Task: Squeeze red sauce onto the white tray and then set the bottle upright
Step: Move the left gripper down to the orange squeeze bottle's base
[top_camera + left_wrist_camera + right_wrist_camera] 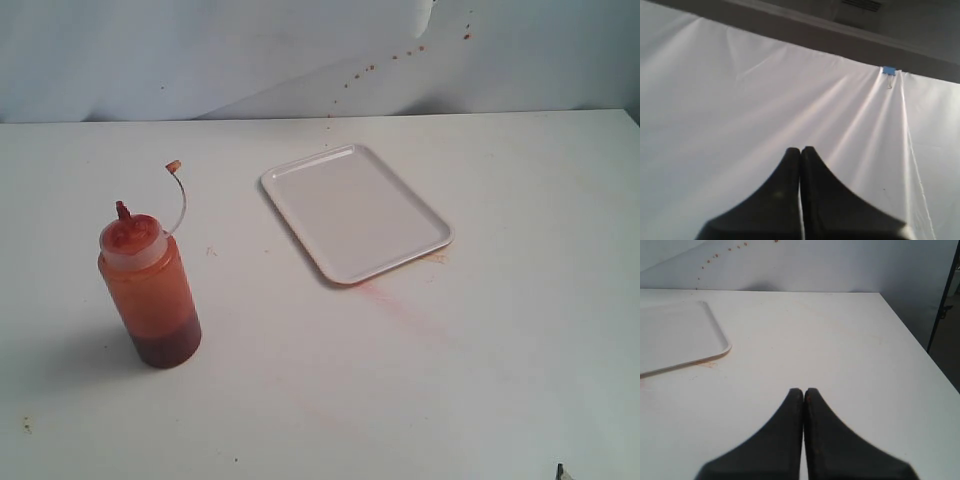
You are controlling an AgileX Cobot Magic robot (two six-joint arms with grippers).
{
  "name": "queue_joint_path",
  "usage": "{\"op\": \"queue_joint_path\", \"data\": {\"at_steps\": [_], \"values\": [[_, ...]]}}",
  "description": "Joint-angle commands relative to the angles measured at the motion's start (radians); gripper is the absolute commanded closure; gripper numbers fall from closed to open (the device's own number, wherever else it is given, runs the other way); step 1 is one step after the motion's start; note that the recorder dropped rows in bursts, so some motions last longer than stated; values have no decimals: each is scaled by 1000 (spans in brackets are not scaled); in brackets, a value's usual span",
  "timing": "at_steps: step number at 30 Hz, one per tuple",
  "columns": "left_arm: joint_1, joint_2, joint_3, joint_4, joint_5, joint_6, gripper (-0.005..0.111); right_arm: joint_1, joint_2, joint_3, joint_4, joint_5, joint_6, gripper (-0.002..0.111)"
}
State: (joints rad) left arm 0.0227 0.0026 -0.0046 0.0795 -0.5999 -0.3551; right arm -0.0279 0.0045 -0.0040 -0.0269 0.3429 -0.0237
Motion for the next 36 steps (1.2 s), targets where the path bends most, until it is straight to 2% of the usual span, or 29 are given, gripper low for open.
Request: {"op": "queue_joint_path", "data": {"at_steps": [1, 3, 5, 7, 8, 11, 14, 16, 19, 23, 30, 36], "values": [[0, 63, -4, 96, -28, -2, 106, -6, -5, 4, -6, -1, 1, 108], [0, 134, -23, 209, 12, -46, 106, -6, -5, 4, -6, -1, 1, 108], [0, 254, -48, 361, 44, -156, 107, -6, -5, 4, -6, -1, 1, 108], [0, 407, -74, 493, 86, -254, 107, -6, -5, 4, -6, -1, 1, 108], [0, 554, -89, 595, 100, -335, 107, -6, -5, 4, -6, -1, 1, 108], [0, 819, -92, 639, 51, -314, 107, -6, -5, 4, -6, -1, 1, 108], [0, 1029, -82, 697, -111, -211, 107, -6, -5, 4, -6, -1, 1, 108], [0, 1096, -30, 667, -251, -104, 107, -6, -5, 4, -6, -1, 1, 108], [0, 1129, 5, 573, -227, 44, 107, -6, -5, 4, -6, -1, 1, 108], [0, 1131, 5, 644, -197, -6, 107, -6, -5, 4, -6, -1, 1, 108], [0, 1138, 5, 642, -91, -6, 107, -6, -5, 4, -6, -1, 1, 108], [0, 1306, 5, 743, -167, 3, 102, -6, -5, 4, -6, -1, 1, 108]]}}
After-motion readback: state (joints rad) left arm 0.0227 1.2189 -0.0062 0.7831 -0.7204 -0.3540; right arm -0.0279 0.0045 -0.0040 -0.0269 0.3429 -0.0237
